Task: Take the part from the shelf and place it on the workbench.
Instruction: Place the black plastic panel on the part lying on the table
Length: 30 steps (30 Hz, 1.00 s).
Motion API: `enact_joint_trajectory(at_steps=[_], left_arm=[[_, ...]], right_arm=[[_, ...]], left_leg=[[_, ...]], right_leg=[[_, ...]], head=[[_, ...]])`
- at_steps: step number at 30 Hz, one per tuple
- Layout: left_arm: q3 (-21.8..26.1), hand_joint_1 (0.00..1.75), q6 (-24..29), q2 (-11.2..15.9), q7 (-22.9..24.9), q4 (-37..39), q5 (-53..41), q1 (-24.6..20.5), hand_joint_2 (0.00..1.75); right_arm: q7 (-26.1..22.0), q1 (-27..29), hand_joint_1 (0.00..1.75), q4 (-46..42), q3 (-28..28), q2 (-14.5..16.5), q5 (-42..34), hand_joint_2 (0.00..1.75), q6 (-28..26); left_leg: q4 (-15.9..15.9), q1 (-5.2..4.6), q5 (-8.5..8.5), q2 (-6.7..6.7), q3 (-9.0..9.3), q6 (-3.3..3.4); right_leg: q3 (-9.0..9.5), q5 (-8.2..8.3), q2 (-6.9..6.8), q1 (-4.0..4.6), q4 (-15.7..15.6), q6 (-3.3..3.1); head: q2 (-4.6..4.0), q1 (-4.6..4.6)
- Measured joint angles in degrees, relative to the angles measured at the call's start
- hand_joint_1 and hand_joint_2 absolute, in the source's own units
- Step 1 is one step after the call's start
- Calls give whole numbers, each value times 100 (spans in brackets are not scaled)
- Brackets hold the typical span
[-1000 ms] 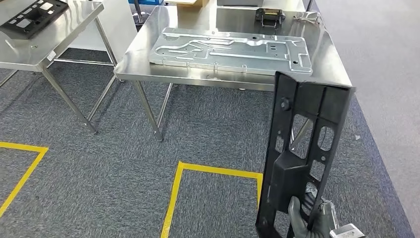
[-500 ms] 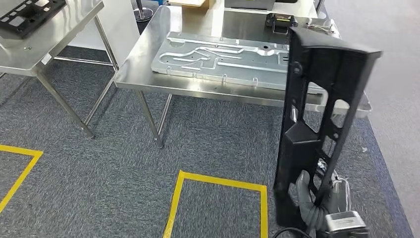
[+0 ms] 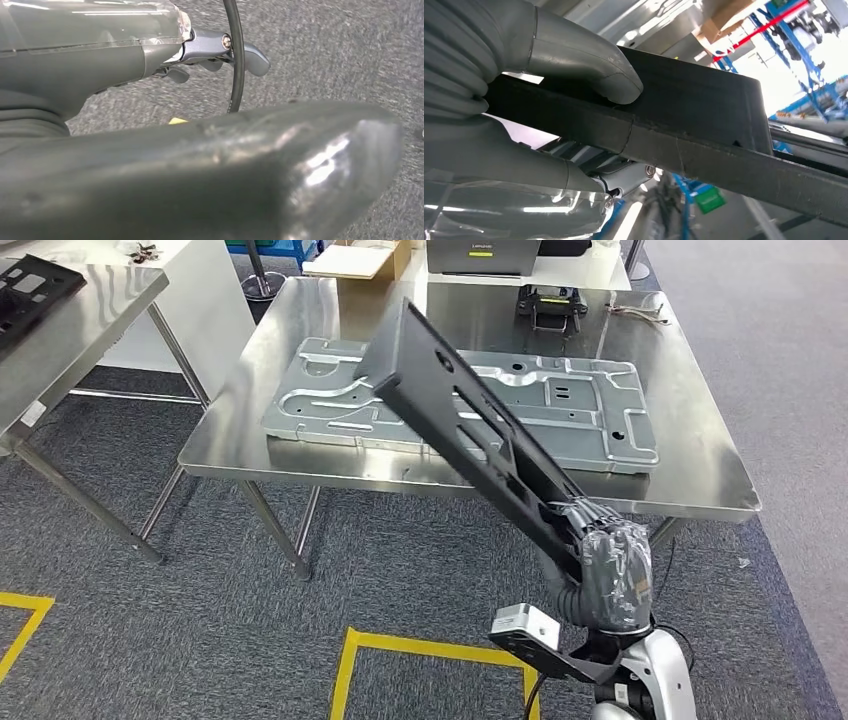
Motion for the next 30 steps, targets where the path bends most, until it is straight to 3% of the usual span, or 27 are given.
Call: enact_joint_trajectory(at_steps=[1,2,3,5,7,8,9,11,12,13,14,16,17,18,19,20,21,22,23,24,25,27,28,29,30], left_arm=[[66,0,-29,1,-20,54,-49,-19,0],[116,0,-56,1,-32,90,-87,-40,0],[153,0,-81,2,-35,110,-118,-71,0],[201,0,-130,1,-37,121,-169,-163,0],[260,0,-180,1,-37,132,-217,-247,0],[291,0,-204,1,-38,141,-239,-270,0],[319,0,-227,0,-40,154,-266,-287,0],[378,0,-255,-2,-45,186,-310,-320,0],[405,0,-260,-3,-50,202,-329,-337,0],[430,0,-264,-3,-56,217,-343,-350,0],[450,0,-269,-3,-61,231,-355,-357,0],[494,0,-286,-10,-67,284,-372,-380,0],[512,0,-294,-14,-70,307,-375,-398,0],[527,0,-303,-16,-74,327,-382,-426,0],[536,0,-313,-15,-81,332,-395,-461,0],[539,0,-324,-15,-90,336,-410,-502,0],[543,0,-332,-15,-101,341,-426,-546,0],[548,0,-337,-16,-110,348,-443,-586,0],[558,0,-337,-17,-115,359,-457,-612,0],[575,0,-331,-18,-119,370,-468,-624,0],[594,0,-327,-19,-119,381,-477,-628,0],[641,0,-319,-18,-117,397,-469,-629,0],[663,0,-324,-18,-110,403,-439,-630,0],[684,0,-339,-18,-99,410,-390,-630,0],[707,0,-360,-17,-91,418,-333,-626,0]], right_arm=[[27,-44,175,88,70,-18,114,175,30],[55,-76,175,151,130,-36,211,175,64],[79,-106,175,191,178,-54,298,175,96],[118,-192,175,224,256,-95,485,175,139],[146,-277,175,261,326,-157,677,175,161],[159,-295,175,285,361,-192,767,175,167],[169,-302,175,309,395,-228,843,175,169],[193,-311,175,356,456,-299,960,175,175],[206,-315,175,378,480,-334,1001,175,177],[214,-318,175,399,499,-368,1032,175,178],[217,-318,175,422,511,-402,1058,175,180],[221,-310,175,485,543,-462,1086,175,189],[223,-311,175,508,560,-480,1100,175,198],[226,-318,175,520,579,-490,1116,175,211],[231,-343,175,517,592,-498,1137,175,225],[237,-371,175,507,602,-505,1160,175,240],[245,-399,175,501,611,-513,1176,175,260],[255,-420,175,498,620,-521,1185,175,282],[264,-428,175,496,635,-522,1185,175,319],[272,-426,175,496,647,-524,1181,175,362],[280,-423,175,497,657,-524,1171,175,409],[298,-414,175,498,667,-524,1129,175,498],[307,-409,175,499,668,-524,1098,175,534],[315,-400,175,503,671,-524,1065,175,563],[320,-386,175,513,672,-524,1028,175,585]], left_leg=[[-199,-26,499,-2,-24,31],[-303,-47,834,-9,-12,54],[-319,-56,894,-24,43,72],[-387,-37,733,-54,243,129],[-563,-14,605,-73,536,182],[-654,-10,530,-77,706,196],[-740,-10,448,-84,885,205],[-902,-11,264,-113,1275,201],[-974,-13,161,-133,1482,195],[-1039,-20,50,-148,1691,187],[-1093,-28,-73,-157,1882,180],[-1129,-50,-349,-170,2216,147],[-1146,-46,-482,-177,2343,112],[-1133,-38,-563,-184,2447,72],[-1055,-25,-553,-190,2464,27],[-836,-8,-461,-175,2406,1],[-463,-3,-308,-148,2231,-18],[-10,1,-193,-117,1964,-39],[409,8,-201,-84,1667,-58],[706,10,-345,-61,1376,-82],[850,15,-613,-50,1128,-104],[760,19,-1137,-35,751,-131],[571,18,-1186,-28,621,-130],[300,14,-990,-22,517,-115],[-15,7,-498,-17,424,-83]], right_leg=[[124,-116,10,9,-29,32],[255,-208,19,15,-77,71],[354,-223,30,26,-73,115],[266,24,20,24,291,181],[-268,322,1,14,1127,228],[-583,291,-12,7,1479,246],[-873,104,-17,6,1683,263],[-1336,-442,-26,5,1710,281],[-1515,-607,-30,6,1579,278],[-1662,-570,-34,9,1364,259],[-1780,-235,-36,17,1062,219],[-1926,926,-36,64,523,117],[-1943,1339,-31,97,407,61],[-1925,1497,-26,129,398,10],[-1862,1393,-20,150,439,-44],[-1780,1313,-16,154,421,-94],[-1668,1238,-21,146,371,-138],[-1534,1178,-27,129,302,-175],[-1387,1116,-35,109,229,-195],[-1238,1044,-37,96,165,-207],[-1090,966,-32,84,111,-207],[-802,789,-14,61,38,-182],[-669,698,-8,52,21,-165],[-544,605,-4,47,14,-145],[-442,514,1,47,26,-124]], head=[[0,1],[0,1],[0,2],[0,2],[1,8],[1,11],[1,13],[0,14],[0,15],[0,15],[0,16],[0,5],[0,-2],[0,-9],[0,-10],[1,-9],[1,-9],[1,-11],[1,-13],[1,-15],[1,-16],[0,-17],[0,-17],[0,-18],[0,-19]])
